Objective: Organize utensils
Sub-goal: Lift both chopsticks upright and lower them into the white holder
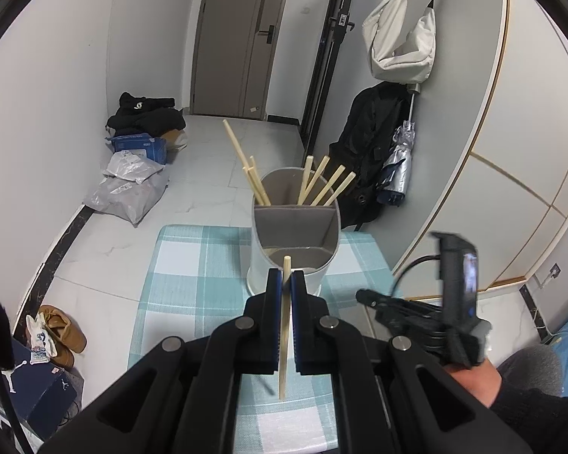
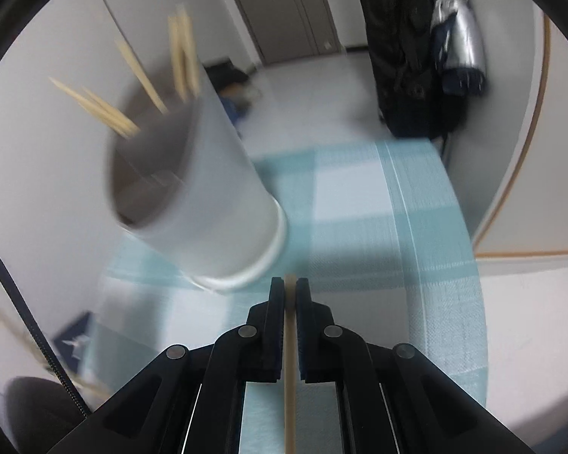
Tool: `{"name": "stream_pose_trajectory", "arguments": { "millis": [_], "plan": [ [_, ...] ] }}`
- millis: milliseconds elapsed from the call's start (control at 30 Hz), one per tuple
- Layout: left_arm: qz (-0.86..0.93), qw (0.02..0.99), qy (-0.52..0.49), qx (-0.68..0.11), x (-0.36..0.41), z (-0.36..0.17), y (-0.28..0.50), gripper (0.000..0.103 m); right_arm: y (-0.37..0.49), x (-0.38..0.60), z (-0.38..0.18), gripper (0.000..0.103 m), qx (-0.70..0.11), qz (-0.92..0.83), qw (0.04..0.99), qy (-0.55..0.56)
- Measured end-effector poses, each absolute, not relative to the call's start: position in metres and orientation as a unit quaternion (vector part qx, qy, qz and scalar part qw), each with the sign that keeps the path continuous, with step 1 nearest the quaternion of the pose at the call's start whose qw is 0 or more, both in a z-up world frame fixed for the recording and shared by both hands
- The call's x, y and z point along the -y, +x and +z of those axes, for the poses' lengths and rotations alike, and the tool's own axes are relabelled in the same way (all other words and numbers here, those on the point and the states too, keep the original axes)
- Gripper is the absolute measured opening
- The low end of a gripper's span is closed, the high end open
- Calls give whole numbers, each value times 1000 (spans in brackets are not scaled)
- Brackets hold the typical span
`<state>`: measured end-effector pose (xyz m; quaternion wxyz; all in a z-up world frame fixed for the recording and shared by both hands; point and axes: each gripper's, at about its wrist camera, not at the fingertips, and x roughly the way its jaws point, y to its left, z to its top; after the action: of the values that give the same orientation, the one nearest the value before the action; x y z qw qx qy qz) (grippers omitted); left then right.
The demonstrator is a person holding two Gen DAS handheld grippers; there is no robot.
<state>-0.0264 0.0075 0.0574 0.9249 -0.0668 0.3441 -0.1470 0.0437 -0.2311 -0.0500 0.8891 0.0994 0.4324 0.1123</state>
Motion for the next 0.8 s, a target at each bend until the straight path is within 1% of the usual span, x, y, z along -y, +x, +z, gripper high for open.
{"name": "stream_pose_trajectory", "arguments": {
  "millis": [167,333,567,800],
  "plan": [
    [-165,925,-70,-335,-5,79,-25,1,26,237,-1,5,-365,147,909,134],
    [-183,931,-74,-309,-6,117,-19,1,23,232,51,5,-299,179,925,150],
    [-195,936,-93,-279,-18,166,13,1,43,212,132,5,-162,211,955,132],
    [-184,943,-100,-260,-26,182,50,1,89,186,164,5,-94,201,967,125]
  ]
}}
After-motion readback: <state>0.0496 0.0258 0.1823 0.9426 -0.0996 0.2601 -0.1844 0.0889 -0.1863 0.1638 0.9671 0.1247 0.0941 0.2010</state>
